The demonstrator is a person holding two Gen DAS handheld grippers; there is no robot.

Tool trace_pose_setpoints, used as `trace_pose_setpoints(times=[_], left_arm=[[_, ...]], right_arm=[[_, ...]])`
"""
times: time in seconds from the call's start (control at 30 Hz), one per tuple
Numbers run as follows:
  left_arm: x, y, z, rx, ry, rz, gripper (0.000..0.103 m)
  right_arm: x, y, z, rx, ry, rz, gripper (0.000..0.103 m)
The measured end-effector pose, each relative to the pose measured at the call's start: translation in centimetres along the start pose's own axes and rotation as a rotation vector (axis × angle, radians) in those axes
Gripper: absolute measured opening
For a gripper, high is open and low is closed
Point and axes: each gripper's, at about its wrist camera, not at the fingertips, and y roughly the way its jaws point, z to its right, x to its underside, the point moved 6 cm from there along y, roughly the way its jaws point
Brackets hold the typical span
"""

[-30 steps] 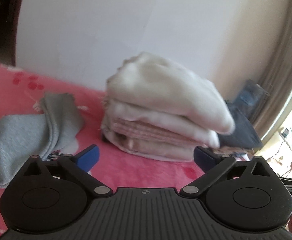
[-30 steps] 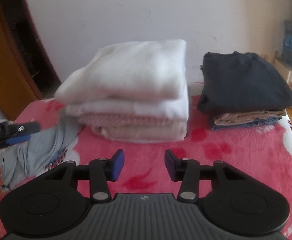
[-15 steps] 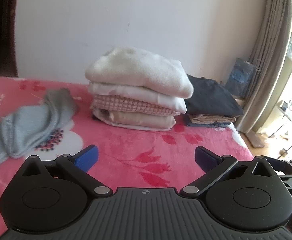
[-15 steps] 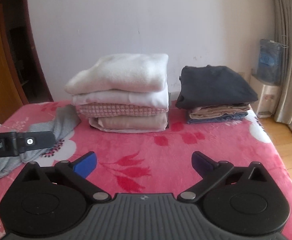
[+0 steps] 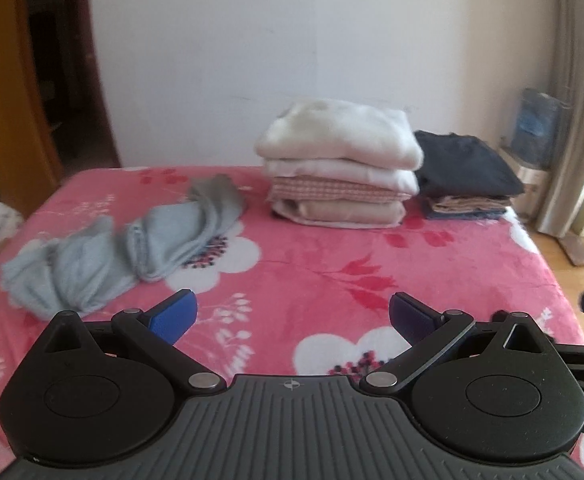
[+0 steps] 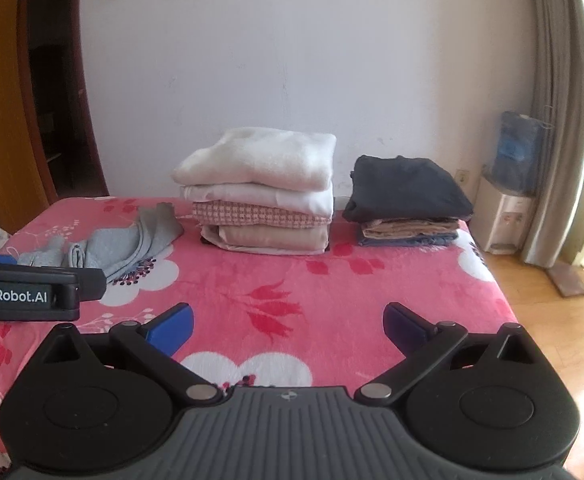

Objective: Fold clothes

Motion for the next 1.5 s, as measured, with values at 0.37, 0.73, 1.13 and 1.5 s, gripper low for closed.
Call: trace_pose_setpoints(times=[0.37,0.73,1.13,1.5], left_arm=[[0.1,-1.5,-0.2,-0.046,0.003,0.018,0.103],[0.8,-1.8,0.2,-0.092,0.029,0.038,0.103],[1.2,-1.6,0.5,-0.084,0.013,0.020,0.103],[1.5,-1.4,0.4,-0.065,-0.008,0.009,0.103]], right_arm=[[0.1,-2.5,0.3,0.111,0.057,-0.026,0.103],[0.4,-2.5,0.9,0.157,0.063,-0.011,0.103],[1.2,-2.2,0.9,0.155,0.043,-0.032,0.103],[1.4,-2.2,0.7,0.153,0.028,-0.037,0.103]])
